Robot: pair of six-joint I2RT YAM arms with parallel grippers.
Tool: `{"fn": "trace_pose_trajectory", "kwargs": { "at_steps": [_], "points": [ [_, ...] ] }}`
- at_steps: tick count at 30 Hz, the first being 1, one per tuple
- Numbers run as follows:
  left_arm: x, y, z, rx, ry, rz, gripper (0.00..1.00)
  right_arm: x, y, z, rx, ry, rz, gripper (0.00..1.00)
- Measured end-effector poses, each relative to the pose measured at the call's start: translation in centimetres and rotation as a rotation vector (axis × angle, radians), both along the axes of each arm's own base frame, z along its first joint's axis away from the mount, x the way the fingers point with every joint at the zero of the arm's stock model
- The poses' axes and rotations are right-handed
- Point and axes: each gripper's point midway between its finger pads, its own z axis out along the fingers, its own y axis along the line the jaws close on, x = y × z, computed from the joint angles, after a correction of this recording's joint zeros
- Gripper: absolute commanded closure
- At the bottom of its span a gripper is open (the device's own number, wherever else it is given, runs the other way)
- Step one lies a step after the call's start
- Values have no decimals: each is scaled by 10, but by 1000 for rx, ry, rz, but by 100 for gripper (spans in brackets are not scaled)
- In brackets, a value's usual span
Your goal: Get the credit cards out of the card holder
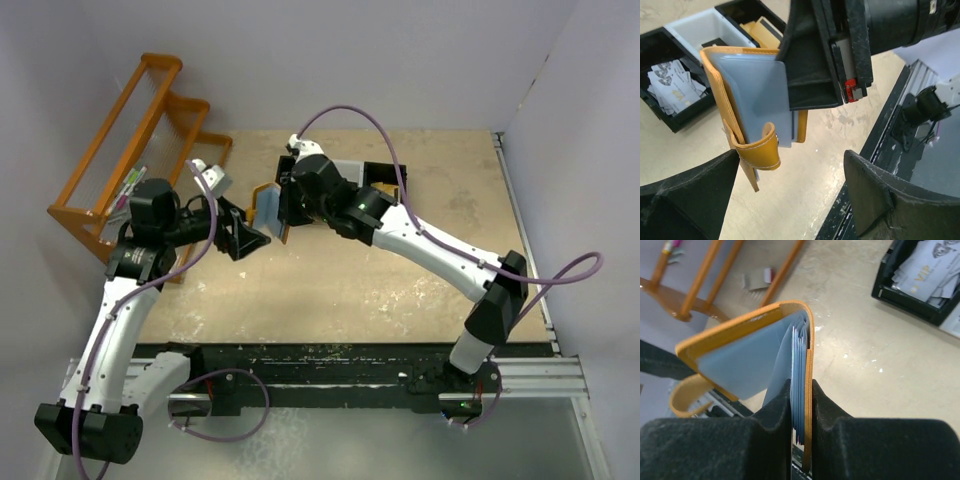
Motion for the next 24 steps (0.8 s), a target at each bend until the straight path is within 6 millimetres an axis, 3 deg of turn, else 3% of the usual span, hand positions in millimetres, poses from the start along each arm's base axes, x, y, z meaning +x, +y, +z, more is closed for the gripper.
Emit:
{"fn": "trace_pose_trajectory", "kwargs": {
  "at_steps": [4, 14, 24],
  "points": [
    [3, -4, -20, 47, 8, 12, 16, 1, 3, -9, -65, 1, -28, 100],
    [19, 9, -53, 129, 31, 128, 19, -20, 30, -3, -69, -13, 8, 100],
    [19, 12, -56, 149, 36, 150, 29, -19, 35, -9, -92, -24, -10, 100]
  ]
}}
